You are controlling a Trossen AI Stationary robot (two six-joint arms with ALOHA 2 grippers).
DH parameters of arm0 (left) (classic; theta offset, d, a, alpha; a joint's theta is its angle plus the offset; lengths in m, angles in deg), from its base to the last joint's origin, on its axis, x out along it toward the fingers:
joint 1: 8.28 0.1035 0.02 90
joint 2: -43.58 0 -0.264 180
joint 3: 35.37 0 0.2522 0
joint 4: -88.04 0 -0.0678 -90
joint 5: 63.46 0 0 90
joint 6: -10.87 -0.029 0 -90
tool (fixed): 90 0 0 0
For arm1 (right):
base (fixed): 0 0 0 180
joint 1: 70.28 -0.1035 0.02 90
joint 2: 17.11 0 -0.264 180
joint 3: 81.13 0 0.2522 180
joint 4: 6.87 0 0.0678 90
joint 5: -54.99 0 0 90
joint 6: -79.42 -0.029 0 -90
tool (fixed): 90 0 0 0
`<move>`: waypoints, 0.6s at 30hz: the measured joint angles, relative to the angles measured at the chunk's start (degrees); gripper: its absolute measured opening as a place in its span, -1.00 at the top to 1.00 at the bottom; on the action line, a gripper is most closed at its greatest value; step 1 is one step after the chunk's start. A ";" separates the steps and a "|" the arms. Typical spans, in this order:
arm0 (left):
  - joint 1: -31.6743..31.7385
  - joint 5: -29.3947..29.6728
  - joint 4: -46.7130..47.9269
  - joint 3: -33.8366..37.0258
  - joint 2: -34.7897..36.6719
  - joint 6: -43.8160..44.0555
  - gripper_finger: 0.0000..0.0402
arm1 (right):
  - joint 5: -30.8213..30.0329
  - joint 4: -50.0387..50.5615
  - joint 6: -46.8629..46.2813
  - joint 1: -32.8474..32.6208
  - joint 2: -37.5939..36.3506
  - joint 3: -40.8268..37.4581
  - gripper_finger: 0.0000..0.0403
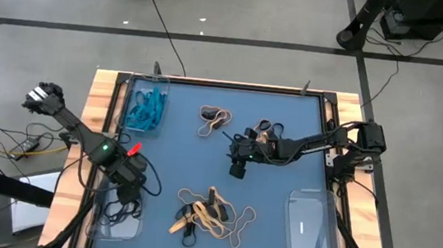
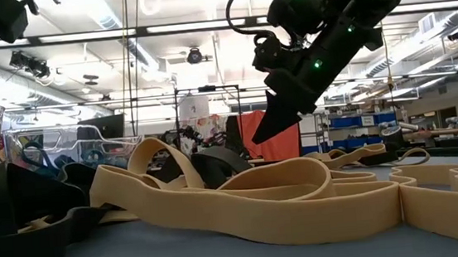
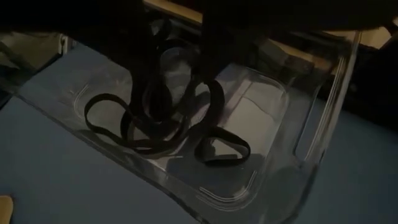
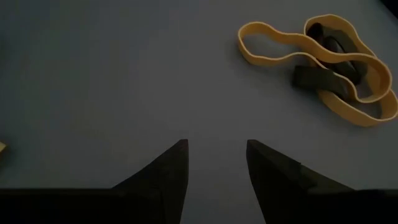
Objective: Sort rubber bands into baskets
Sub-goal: Put the black rubber band into the bottom left transparent bin
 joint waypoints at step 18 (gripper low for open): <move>10.83 27.04 -1.13 -5.18 0.11 -16.95 0.19 | 0.07 -2.58 -0.32 0.22 0.02 0.00 0.14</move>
